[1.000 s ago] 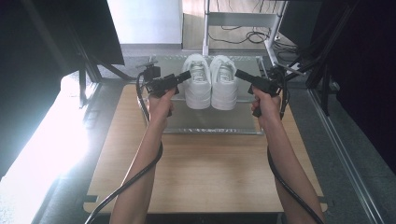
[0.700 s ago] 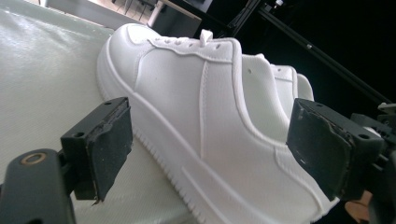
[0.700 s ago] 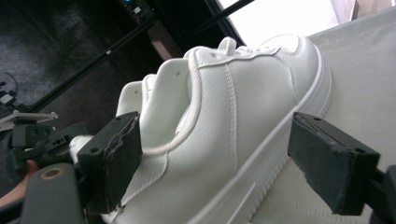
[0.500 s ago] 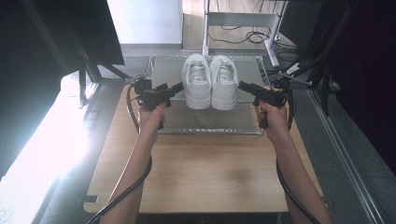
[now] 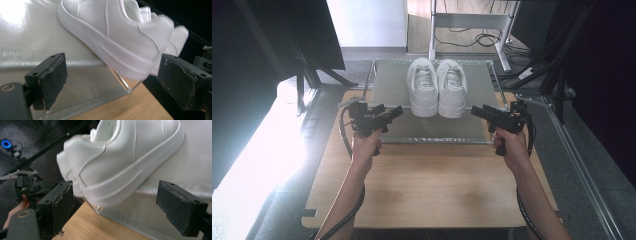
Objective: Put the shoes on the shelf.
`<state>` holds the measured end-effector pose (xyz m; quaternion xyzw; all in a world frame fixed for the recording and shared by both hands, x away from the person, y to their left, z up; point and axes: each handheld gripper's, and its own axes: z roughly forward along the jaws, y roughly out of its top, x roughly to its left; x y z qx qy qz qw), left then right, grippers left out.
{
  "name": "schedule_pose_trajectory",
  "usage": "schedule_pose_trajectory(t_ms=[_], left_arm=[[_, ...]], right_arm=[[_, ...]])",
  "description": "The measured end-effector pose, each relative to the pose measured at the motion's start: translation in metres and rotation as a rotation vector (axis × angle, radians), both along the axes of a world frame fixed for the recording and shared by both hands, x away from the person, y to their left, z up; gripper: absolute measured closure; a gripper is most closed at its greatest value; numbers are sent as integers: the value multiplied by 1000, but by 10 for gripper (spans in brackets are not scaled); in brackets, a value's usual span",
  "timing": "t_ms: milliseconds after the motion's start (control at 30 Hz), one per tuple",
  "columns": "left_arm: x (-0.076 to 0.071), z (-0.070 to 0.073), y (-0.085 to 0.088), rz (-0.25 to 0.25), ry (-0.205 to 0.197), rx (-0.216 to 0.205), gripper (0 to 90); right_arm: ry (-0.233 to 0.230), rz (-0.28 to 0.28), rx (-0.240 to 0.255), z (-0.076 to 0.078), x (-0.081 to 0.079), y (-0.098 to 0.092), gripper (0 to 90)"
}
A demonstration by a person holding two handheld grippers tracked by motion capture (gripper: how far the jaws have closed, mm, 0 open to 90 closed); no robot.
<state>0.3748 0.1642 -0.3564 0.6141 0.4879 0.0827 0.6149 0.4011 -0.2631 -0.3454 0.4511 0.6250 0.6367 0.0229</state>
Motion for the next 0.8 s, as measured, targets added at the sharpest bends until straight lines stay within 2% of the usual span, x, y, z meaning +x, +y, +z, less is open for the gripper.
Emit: schedule_pose_trajectory(t_ms=[333, 500, 800], left_arm=[[-27, -18, 2, -23, -3, 50, 39], [-40, -32, 4, -35, 5, 83, 22], [-59, -52, 17, -25, 24, 130, 14]], right_arm=[[2, 34, -52, -23, -20, -8, 146], [9, 31, -96, -35, -30, -16, 142], [19, 19, -171, -56, -52, -37, 137]])
